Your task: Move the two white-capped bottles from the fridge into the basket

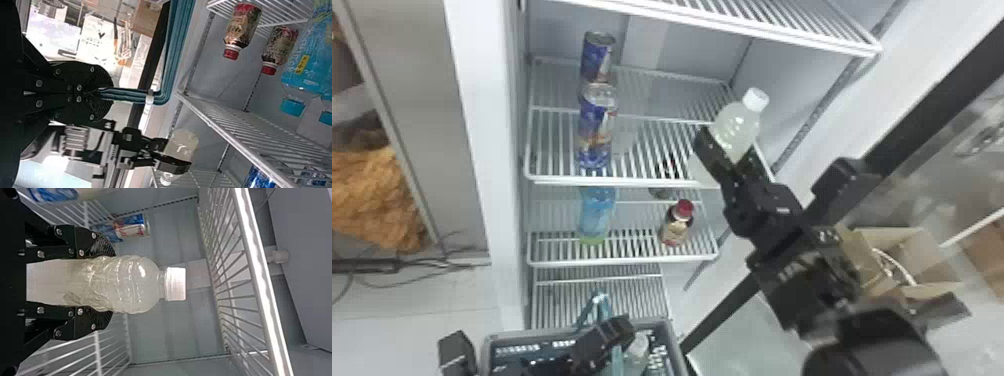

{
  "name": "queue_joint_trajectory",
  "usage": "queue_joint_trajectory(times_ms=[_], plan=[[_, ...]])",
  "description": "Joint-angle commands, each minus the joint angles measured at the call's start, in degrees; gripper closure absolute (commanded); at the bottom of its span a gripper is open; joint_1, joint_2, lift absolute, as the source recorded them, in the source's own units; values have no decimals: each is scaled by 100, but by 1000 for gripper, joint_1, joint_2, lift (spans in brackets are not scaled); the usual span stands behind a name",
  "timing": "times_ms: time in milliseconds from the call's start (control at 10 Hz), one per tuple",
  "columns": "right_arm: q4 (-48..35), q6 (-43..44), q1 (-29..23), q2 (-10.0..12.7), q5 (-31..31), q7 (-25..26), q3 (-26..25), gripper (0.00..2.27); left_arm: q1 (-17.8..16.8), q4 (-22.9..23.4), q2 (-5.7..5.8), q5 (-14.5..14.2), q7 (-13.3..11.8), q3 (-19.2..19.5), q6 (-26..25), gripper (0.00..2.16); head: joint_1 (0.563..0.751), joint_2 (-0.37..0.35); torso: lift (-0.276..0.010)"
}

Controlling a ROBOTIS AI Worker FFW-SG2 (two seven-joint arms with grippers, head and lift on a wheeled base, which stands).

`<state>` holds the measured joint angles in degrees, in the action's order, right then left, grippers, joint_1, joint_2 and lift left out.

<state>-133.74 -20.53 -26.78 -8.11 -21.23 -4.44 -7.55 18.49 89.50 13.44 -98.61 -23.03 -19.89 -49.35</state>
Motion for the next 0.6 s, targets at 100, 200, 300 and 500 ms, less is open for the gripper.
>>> queue_joint_trajectory(times_ms=[100,200,300,500], plan=[[-527,-633,-668,55,-185,-224,-170,911,-7,0,0,0,0,12,0,1159,695,-350,0],[-724,-872,-865,73,-197,-303,-216,911,-7,0,0,11,0,24,0,1161,695,-350,0],[-1005,-1209,-1132,108,-197,-382,-296,911,-7,0,0,11,0,24,-14,1159,695,-350,0],[-1188,-2039,-1413,161,-277,-637,-399,911,35,0,0,23,0,58,-14,1161,695,-350,0]])
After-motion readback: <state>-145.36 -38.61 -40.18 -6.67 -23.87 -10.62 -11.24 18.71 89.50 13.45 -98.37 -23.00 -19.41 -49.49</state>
